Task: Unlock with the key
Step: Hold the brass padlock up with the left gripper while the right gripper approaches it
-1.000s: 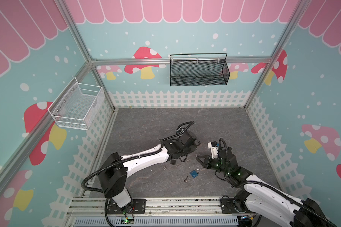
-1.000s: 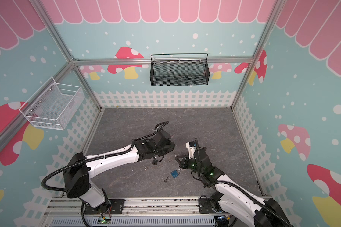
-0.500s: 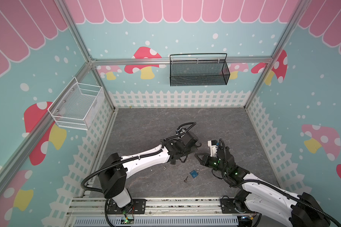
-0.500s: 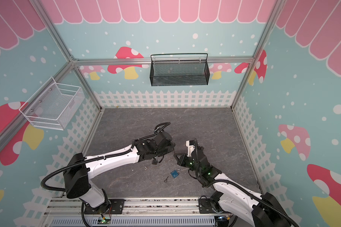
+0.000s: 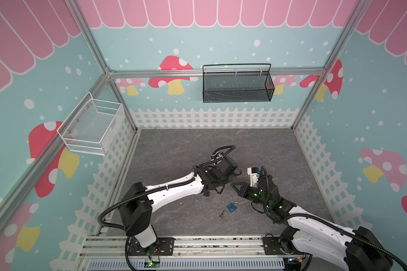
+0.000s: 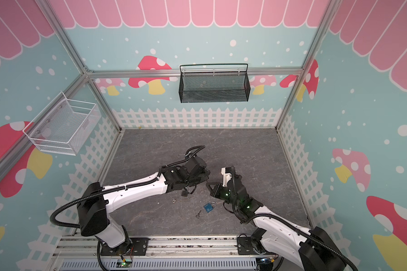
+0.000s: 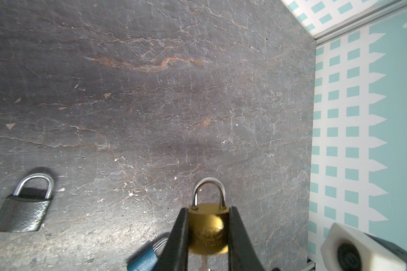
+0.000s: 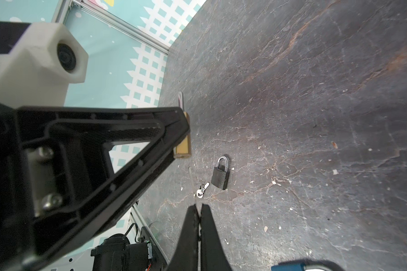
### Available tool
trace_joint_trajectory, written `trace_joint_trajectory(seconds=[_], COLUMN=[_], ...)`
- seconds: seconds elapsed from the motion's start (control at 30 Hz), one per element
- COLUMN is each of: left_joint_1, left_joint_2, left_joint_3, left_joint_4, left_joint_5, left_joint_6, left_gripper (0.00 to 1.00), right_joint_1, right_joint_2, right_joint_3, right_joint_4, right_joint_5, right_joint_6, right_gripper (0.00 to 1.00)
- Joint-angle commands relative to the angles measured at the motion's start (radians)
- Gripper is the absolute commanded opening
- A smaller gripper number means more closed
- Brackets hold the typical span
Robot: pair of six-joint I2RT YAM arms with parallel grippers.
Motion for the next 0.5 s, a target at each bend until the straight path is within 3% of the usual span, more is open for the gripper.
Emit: trace_joint_trajectory(seconds=[0.0, 0.47], left_joint_1=[-0.008, -0.016], left_joint_2=[0.012, 0.008], left_joint_3=[0.031, 0.034], left_joint_4=[-0.013, -0.021], left_joint_5=[-0.032, -0.045], left_joint_6=[0.006, 0.011], left_gripper=[0.0, 0.0], right_joint_1=[0.007, 0.006], right_joint_2=[0.003, 0.026], right_joint_3=[0.03, 0.039], right_joint_4=[0.026, 0.045], right_joint_5=[0.023, 0.012], right_joint_6=[0.033, 0.053], right_gripper=[0.0, 0.0])
